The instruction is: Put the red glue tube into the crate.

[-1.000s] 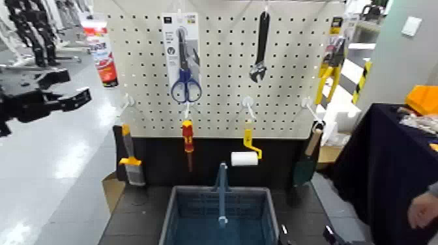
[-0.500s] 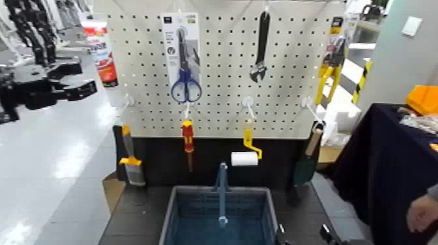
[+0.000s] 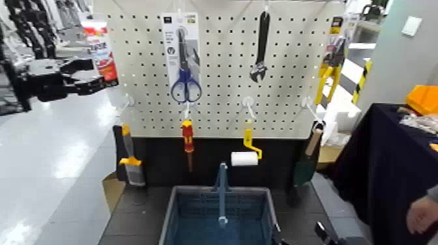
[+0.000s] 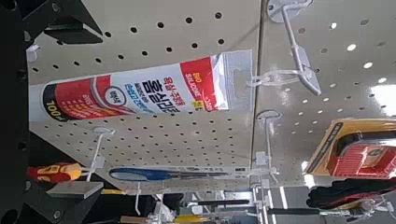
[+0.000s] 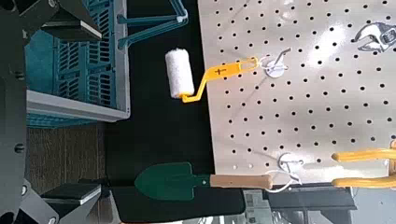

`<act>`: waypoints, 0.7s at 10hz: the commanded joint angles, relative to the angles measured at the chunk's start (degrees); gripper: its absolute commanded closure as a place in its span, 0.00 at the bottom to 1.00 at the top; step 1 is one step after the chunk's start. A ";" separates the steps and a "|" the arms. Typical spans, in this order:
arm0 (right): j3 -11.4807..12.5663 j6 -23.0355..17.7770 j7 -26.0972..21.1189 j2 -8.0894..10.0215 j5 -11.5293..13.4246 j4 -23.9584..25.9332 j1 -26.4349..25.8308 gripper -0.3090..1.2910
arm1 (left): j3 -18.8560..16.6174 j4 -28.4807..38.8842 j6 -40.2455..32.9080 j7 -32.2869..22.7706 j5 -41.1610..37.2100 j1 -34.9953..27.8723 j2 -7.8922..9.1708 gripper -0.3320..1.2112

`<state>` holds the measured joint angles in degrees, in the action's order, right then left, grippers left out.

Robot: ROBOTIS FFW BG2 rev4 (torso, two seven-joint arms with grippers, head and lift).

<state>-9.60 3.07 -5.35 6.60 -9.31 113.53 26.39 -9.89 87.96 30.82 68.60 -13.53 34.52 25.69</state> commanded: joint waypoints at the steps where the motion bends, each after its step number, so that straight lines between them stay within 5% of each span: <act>1: 0.02 0.09 0.69 -0.19 -0.09 -0.24 -0.28 0.29 | 2.07 -2.88 -1.03 0.83 -0.27 2.22 0.41 0.36; 5: 0.11 0.09 1.31 -0.19 -0.09 -0.51 -0.37 0.29 | 3.91 -4.72 -2.17 1.01 0.09 3.54 0.15 0.47; 6: 0.11 0.09 1.31 -0.19 -0.09 -0.51 -0.37 0.29 | 4.09 -4.63 -2.00 0.92 0.09 3.72 0.06 0.75; 7: 0.11 0.18 1.40 -0.19 -0.09 -0.51 -0.37 0.29 | 4.09 -4.46 -1.73 0.74 0.17 3.72 0.06 0.83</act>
<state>-9.49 3.19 -3.99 6.42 -9.40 113.03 26.01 -5.82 83.34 28.95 69.38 -13.41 38.20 25.76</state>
